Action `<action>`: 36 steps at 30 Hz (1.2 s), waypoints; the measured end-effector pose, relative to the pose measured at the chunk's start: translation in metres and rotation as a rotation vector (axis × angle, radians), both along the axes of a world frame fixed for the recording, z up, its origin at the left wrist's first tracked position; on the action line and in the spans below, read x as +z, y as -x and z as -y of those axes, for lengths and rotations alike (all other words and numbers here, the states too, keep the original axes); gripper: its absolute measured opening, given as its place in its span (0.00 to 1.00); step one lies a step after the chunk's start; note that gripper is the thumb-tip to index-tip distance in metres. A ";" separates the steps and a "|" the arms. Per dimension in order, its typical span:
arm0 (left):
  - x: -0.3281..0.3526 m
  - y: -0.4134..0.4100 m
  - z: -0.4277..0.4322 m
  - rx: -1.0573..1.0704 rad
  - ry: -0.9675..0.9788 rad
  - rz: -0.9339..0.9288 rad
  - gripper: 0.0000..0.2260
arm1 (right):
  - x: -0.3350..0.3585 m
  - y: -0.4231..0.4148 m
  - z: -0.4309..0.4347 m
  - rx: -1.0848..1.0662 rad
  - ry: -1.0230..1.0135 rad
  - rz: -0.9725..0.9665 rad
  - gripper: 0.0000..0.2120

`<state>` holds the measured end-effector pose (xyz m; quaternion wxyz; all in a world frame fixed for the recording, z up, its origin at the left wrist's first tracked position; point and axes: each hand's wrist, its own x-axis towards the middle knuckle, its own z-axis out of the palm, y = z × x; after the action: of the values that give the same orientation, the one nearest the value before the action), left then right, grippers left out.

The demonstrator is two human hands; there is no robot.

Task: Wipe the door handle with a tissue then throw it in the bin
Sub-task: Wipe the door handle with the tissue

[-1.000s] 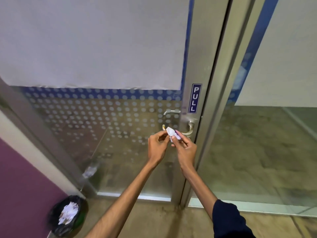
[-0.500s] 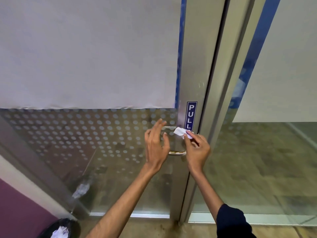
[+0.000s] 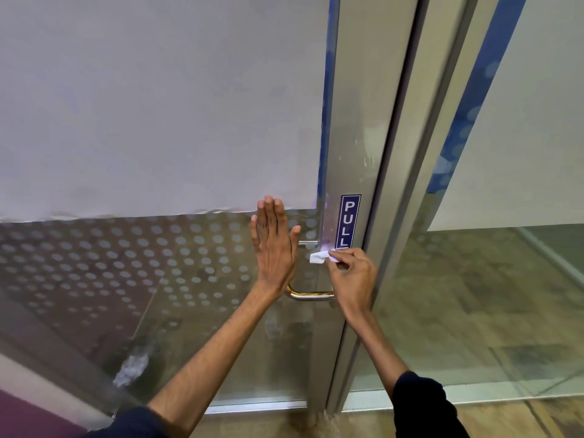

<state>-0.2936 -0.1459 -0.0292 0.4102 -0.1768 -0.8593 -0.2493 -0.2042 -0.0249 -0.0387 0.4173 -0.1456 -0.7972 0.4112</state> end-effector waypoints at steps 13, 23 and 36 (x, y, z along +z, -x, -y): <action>-0.007 0.010 -0.010 -0.049 -0.122 -0.067 0.27 | -0.014 0.012 -0.014 0.067 -0.141 -0.082 0.11; -0.011 0.014 -0.009 -0.056 -0.124 -0.070 0.27 | 0.014 0.022 -0.017 0.083 -0.144 -0.289 0.10; -0.006 0.009 -0.008 -0.086 -0.112 -0.043 0.27 | -0.002 0.018 -0.018 0.109 -0.393 -0.205 0.06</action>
<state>-0.3028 -0.1384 -0.0349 0.4266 -0.1956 -0.8267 -0.3103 -0.2217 -0.0067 -0.0407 0.4937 0.0243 -0.8221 0.2824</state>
